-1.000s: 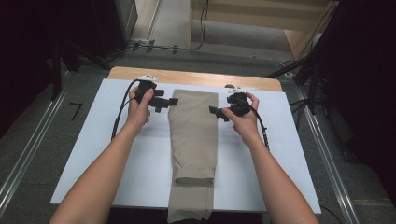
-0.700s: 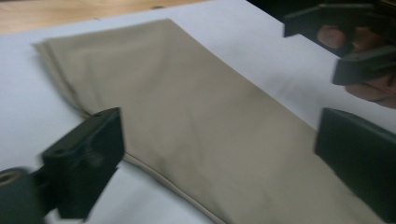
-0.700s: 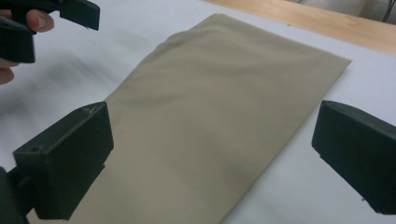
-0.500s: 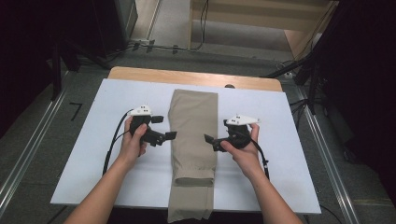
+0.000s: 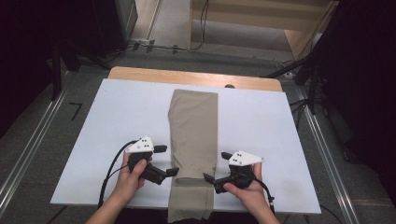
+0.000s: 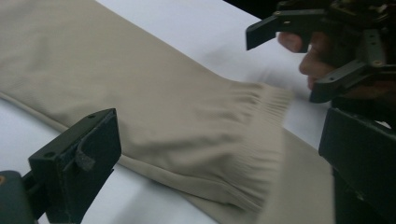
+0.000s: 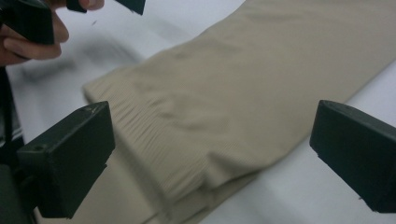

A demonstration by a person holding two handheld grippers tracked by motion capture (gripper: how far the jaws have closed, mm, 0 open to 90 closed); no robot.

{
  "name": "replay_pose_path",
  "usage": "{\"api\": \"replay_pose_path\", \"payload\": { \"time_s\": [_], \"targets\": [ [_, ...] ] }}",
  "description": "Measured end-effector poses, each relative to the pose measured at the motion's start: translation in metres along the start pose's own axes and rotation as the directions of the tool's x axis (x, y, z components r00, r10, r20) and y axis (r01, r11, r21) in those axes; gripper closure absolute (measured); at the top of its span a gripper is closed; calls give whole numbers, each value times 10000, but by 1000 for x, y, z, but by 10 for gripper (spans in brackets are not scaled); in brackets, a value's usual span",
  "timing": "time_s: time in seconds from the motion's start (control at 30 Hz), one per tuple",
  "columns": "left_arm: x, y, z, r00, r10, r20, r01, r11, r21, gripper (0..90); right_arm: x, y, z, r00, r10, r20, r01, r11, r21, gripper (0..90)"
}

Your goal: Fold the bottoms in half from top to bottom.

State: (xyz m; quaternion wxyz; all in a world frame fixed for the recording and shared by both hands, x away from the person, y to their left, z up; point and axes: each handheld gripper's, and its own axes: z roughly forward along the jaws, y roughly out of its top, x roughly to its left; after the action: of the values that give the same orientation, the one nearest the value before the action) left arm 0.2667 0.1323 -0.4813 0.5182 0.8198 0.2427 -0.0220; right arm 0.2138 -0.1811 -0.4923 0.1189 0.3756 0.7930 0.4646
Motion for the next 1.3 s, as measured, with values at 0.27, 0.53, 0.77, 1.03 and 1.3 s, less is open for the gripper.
{"api": "replay_pose_path", "payload": {
  "time_s": [0.27,0.53,0.77,1.03,1.3],
  "targets": [
    [-23,-19,2,9998,152,121,-161,9970,755,23,24,-27,-5,9994,231,251,-239,9993,296,139],
    [-35,-33,7,9889,176,-1475,-5,9934,1150,282,29,-37,4,9904,544,1274,-664,9936,915,492],
    [-38,-35,12,9864,156,-1639,96,9884,1517,704,30,-38,6,9861,533,1575,-690,9930,959,678],
    [-38,-34,11,9872,76,-1594,181,9871,1593,877,31,-38,3,9882,653,1385,-772,9936,821,861],
    [-48,-31,2,9888,350,-1452,-130,9886,1499,888,39,-37,-6,9933,536,1024,-598,9965,590,868]
  ]
}}
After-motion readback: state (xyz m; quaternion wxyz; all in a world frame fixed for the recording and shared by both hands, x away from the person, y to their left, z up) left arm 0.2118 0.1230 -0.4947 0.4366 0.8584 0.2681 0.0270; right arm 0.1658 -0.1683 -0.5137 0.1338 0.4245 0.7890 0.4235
